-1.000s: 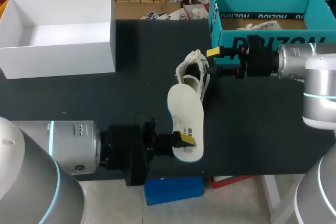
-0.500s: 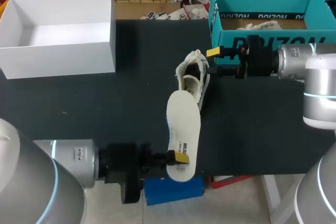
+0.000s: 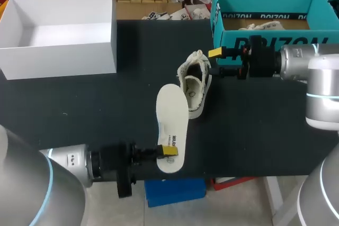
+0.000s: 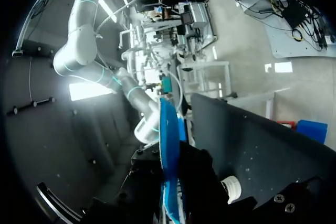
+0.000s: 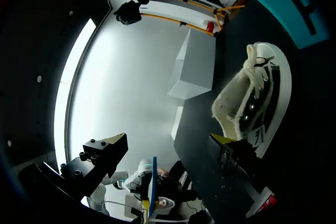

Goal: Take the shoe out of the shoebox, open the shoe tongue, remove and reinsert the insole, then place the shoe into the shoebox

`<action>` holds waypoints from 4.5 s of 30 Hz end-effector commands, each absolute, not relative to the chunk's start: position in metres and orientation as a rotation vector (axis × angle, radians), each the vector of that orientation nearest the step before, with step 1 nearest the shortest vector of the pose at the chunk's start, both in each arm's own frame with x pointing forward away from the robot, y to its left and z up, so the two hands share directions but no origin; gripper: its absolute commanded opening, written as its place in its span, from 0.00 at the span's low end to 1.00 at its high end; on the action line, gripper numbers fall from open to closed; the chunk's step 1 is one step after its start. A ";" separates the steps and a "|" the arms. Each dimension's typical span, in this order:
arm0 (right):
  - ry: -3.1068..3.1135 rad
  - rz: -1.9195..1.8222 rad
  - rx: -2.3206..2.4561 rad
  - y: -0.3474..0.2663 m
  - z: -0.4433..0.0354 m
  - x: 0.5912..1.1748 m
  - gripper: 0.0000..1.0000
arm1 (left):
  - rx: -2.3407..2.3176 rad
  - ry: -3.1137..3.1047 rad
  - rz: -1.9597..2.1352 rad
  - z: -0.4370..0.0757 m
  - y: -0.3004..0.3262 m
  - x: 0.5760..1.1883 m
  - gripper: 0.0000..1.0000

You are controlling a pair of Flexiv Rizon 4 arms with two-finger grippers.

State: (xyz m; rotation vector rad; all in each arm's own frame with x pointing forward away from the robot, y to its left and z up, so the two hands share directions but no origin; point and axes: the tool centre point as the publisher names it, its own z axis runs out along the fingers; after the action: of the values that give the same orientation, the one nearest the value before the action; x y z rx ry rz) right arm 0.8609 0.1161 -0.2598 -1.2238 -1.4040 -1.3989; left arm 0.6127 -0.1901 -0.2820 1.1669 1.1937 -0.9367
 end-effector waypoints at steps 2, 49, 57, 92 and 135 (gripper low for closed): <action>-1.404 -1.398 -1.227 0.117 -0.260 0.861 1.00 | 1.116 1.142 -0.962 -0.295 -0.202 0.643 0.00; -1.466 -1.349 -1.225 0.119 -0.262 0.860 1.00 | 1.117 1.166 -0.855 -0.296 -0.223 0.762 0.00; -1.596 -1.184 -1.205 0.131 -0.279 0.852 1.00 | 1.117 1.166 -0.855 -0.296 -0.223 0.762 0.00; -1.529 -1.082 -1.164 0.191 -0.275 0.820 0.00 | 1.117 1.166 -0.855 -0.296 -0.223 0.762 0.00; -1.529 -1.082 -1.164 0.191 -0.275 0.820 0.00 | 1.962 1.539 0.136 -0.200 -0.139 0.715 1.00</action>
State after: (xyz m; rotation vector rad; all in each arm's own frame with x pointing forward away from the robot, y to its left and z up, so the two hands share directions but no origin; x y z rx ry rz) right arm 0.8197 0.1906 -0.2751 -1.1630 -1.5284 -1.0842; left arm 0.7242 -0.1536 -0.2191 1.6027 1.2998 -0.3839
